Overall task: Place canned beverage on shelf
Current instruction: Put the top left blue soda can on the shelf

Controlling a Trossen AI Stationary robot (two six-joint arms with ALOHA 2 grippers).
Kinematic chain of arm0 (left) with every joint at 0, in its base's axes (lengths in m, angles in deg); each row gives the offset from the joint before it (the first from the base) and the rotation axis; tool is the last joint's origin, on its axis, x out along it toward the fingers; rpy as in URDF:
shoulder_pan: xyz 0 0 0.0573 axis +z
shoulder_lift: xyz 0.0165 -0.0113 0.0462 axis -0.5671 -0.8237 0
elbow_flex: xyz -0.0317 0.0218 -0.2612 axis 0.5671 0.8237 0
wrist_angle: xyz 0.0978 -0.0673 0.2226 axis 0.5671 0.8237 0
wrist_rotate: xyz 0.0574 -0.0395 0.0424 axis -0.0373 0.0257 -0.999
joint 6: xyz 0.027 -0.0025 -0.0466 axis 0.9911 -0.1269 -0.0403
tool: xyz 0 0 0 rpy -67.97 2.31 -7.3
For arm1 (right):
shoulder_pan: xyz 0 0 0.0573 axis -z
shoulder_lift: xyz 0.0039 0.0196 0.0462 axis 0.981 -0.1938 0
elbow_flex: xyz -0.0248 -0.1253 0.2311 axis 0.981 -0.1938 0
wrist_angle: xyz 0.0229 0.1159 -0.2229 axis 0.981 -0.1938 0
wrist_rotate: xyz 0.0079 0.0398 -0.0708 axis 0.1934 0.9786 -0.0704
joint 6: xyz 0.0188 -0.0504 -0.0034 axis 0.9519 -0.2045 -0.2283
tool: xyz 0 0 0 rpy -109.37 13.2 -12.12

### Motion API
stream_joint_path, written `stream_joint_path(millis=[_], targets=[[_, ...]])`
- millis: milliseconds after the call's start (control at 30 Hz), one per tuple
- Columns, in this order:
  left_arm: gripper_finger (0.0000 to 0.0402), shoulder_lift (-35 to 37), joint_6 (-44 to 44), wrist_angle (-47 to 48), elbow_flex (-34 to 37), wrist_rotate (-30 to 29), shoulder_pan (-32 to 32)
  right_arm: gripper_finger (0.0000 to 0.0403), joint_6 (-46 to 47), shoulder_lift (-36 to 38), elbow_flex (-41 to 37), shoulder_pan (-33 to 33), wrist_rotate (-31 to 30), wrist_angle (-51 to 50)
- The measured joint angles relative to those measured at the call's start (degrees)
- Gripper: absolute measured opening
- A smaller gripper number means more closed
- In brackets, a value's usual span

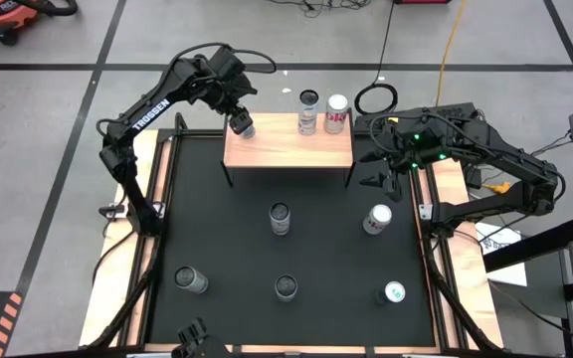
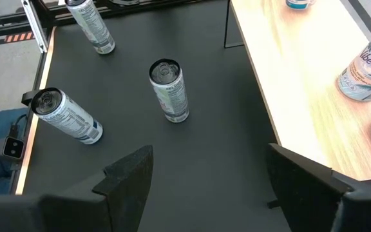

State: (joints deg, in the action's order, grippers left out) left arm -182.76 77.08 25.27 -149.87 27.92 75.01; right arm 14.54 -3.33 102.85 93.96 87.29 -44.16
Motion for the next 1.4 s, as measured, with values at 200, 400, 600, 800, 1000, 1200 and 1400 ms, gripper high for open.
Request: stream_joint_path(millis=[200, 400, 600, 800, 1000, 1200, 1400], targets=[[0.0236, 0.00, -3.05, 1.06, 0.02, 0.38, 0.00, 0.0281, 0.02, 0.00, 0.00, 0.01, -0.01, 0.00], [0.0236, 0.00, -3.79, 3.03, 0.02, 0.53, 0.02, 0.0281, 0.02, 0.00, 0.00, 0.00, 0.00, 0.00], [0.0236, 0.00, -4.65, 3.10, 0.02, 0.56, 0.00, 0.0281, 0.04, 0.00, 0.00, 0.02, 0.00, 0.00], [0.0242, 0.02, -4.65, 2.95, 0.02, 0.57, 0.00, 0.0281, 0.04, 0.00, 0.00, 0.01, 0.00, 0.00], [0.0284, 0.11, -4.34, 2.75, 0.02, -0.78, 0.02, 0.0281, 0.04, 0.00, 0.00, 0.01, 0.00, 0.00], [0.0303, 0.13, -4.54, 1.86, 0.02, -0.99, 0.02, 0.0281, 0.04, -0.01, 0.00, 0.00, 0.00, 0.00], [0.0304, 0.13, -4.54, 1.81, 0.02, -1.07, 0.02, 0.0281, 0.04, 0.00, 0.00, 0.02, 0.00, 0.00]])
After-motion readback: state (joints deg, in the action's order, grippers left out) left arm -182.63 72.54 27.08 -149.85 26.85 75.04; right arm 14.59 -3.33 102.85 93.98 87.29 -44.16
